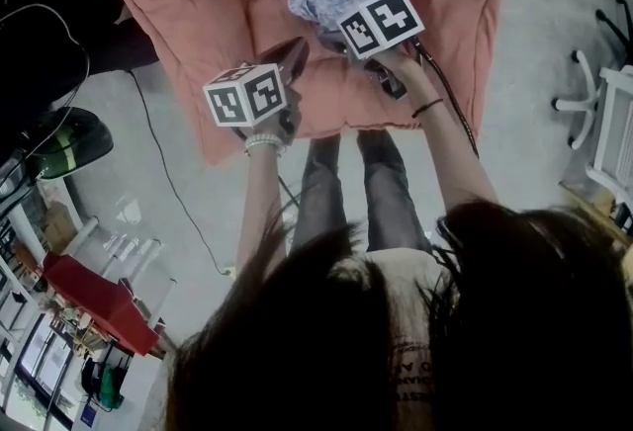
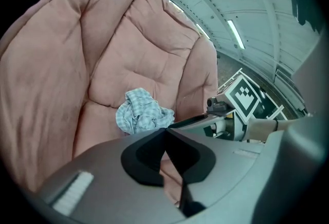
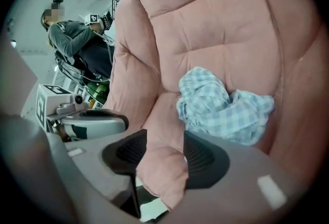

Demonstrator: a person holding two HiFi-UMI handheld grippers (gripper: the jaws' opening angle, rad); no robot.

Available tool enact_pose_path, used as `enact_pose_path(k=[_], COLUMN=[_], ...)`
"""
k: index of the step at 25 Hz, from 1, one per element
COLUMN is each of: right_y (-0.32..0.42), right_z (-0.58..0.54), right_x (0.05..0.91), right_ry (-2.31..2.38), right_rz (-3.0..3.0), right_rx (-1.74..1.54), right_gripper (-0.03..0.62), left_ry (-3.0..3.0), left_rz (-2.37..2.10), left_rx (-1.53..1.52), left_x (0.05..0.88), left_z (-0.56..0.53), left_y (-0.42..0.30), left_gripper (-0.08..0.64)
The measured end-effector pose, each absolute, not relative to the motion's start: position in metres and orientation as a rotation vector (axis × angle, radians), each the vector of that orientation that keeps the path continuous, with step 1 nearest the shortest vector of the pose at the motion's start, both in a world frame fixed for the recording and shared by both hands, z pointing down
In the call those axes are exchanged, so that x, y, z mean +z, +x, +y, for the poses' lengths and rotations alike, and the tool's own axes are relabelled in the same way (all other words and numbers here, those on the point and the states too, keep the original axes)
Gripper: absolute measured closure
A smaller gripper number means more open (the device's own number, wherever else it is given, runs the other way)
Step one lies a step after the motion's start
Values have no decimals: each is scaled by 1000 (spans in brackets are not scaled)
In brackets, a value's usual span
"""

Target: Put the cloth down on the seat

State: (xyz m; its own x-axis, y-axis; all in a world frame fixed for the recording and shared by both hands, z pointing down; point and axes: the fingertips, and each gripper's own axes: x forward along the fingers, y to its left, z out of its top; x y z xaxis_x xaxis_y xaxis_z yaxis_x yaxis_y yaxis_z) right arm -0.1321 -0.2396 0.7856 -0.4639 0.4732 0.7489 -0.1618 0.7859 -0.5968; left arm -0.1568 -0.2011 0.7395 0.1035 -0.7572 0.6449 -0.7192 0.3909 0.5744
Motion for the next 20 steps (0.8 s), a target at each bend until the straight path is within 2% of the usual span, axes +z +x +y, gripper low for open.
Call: enact_pose_path(k=[20], right_y=[-121], right_z=[-235], right_x=[613], right_ry=[-167], right_rz=[-2271], right_rx=[805], right_gripper=[493], left_ry=[1437], left_rz=[-1726], left_rx=[-178], left_x=[597], left_z=[-199], left_y=[-129], left_gripper=[555])
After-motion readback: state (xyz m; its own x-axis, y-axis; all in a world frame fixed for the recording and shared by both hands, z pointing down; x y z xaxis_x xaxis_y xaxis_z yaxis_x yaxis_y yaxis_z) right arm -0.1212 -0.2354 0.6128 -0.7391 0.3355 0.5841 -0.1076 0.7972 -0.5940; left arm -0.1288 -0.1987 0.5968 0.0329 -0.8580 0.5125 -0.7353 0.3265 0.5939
